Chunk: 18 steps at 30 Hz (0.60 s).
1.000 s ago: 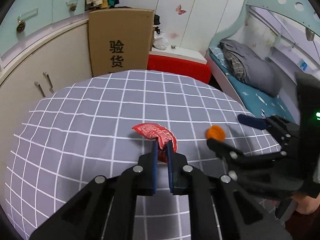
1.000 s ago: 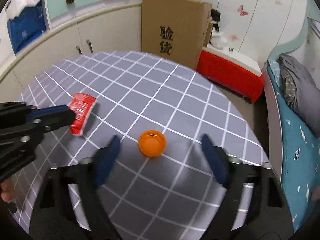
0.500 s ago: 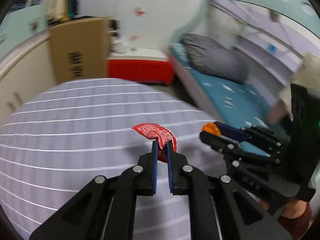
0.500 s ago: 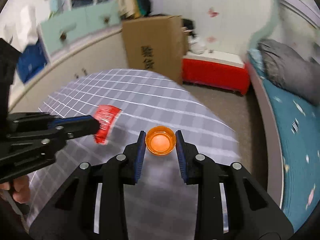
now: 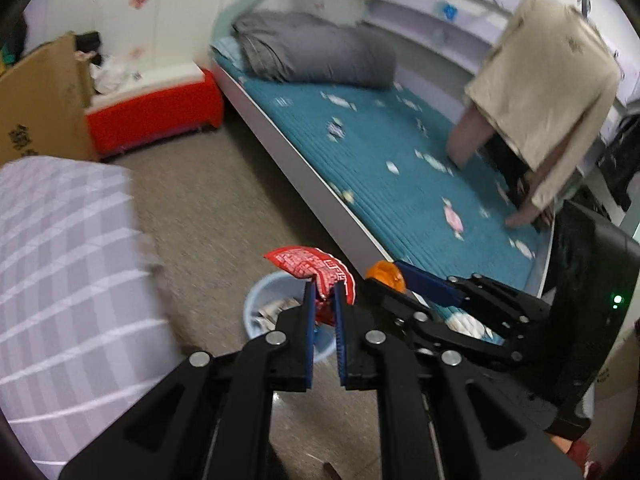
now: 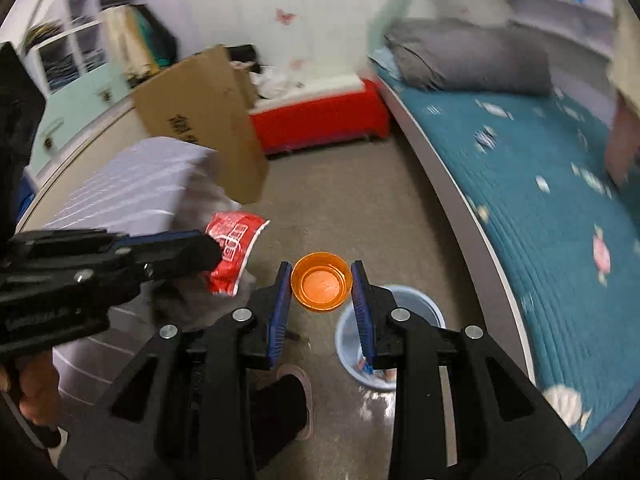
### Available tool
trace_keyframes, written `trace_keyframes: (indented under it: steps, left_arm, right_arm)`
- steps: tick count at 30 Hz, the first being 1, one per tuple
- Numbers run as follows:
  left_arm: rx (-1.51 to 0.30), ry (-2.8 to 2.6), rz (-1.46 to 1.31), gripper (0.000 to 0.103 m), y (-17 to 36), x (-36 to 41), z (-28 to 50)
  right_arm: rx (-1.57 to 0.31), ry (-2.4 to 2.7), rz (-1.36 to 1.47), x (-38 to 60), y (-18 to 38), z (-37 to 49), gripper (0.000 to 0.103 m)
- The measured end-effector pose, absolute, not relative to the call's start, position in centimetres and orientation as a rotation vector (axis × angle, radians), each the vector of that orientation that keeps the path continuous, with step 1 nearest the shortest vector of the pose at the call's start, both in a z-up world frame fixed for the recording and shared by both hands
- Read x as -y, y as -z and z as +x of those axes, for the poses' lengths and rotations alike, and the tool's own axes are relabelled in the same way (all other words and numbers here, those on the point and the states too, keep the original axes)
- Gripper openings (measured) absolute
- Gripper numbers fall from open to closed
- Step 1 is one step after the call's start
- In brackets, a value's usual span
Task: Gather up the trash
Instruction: 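Carry wrapper and cup to the bucket and open both tools over it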
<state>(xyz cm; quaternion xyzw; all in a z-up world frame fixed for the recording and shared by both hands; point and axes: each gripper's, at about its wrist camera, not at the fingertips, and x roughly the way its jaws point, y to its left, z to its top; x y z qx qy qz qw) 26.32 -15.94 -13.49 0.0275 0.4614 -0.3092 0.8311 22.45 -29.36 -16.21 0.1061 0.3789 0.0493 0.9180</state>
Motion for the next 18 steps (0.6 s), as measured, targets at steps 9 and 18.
trace_keyframes:
  steps: [9,18]
  left_arm:
    - [-1.077,0.634,0.123,0.011,22.0,24.0,29.8]
    - [-1.133,0.565,0.122,0.069,24.8,24.3,31.9]
  right_arm:
    - [-0.865,0.043,0.294,35.2,23.2,23.3,0.030]
    - [-0.930,0.043,0.359,36.6,27.3,24.7,0.030]
